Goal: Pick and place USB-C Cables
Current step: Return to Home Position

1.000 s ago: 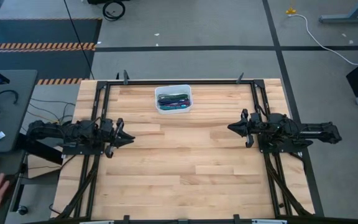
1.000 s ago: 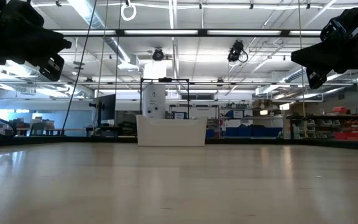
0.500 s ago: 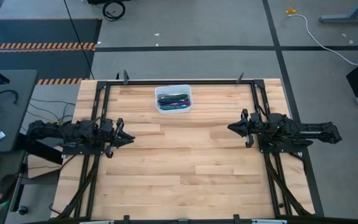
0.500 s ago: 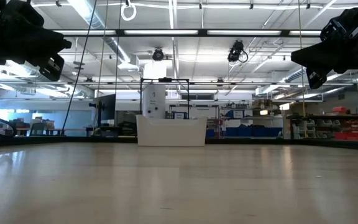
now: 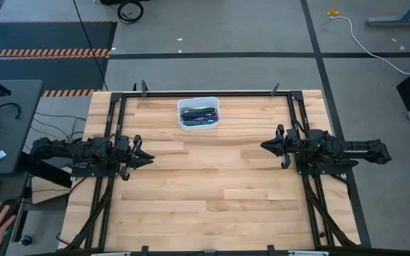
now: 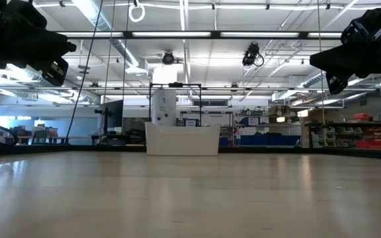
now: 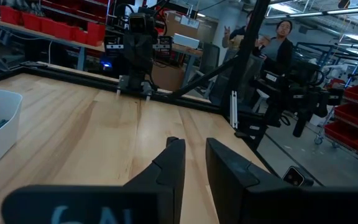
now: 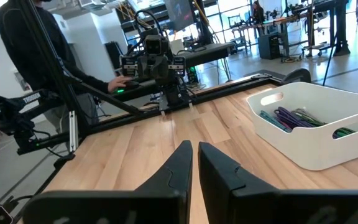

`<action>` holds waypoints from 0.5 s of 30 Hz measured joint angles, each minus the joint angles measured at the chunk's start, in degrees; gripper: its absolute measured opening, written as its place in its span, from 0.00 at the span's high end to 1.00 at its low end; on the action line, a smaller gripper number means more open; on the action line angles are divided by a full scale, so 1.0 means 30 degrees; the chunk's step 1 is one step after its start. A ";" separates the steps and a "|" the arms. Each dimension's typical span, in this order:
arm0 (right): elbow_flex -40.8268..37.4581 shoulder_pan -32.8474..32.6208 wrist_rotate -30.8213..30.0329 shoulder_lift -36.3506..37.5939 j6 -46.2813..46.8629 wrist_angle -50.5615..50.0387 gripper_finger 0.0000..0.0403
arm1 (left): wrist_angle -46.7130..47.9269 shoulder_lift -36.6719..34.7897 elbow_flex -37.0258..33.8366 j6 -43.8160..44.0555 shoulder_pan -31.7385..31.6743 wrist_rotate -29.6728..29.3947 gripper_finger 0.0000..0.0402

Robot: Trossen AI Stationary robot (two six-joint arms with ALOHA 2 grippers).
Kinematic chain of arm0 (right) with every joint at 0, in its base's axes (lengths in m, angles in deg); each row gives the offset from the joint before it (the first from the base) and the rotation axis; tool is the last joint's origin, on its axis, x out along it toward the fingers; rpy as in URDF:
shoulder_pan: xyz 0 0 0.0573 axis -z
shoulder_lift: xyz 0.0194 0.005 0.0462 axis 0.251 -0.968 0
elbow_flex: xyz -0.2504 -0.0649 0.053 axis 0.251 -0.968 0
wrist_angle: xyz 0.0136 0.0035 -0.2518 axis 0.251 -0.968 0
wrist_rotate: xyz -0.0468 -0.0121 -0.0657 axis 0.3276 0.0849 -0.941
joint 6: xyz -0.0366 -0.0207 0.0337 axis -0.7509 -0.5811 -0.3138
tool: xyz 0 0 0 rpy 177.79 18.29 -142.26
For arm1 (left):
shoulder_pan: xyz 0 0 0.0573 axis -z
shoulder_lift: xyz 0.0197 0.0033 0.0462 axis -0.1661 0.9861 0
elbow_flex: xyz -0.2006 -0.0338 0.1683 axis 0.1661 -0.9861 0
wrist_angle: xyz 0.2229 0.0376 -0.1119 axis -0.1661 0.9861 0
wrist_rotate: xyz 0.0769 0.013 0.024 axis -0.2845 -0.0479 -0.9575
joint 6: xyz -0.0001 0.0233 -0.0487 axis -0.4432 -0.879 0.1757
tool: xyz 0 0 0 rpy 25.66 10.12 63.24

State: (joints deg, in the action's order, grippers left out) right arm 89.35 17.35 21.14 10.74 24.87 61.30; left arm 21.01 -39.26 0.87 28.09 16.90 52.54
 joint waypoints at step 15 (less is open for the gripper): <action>0.0000 0.0000 0.0000 0.0003 0.0000 -0.0003 0.92 | 0.0000 0.0003 0.0000 0.0000 0.0000 0.0000 0.82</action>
State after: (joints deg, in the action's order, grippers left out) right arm 89.35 17.35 21.14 10.75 24.87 61.29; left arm 21.01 -39.25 0.87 28.09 16.90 52.54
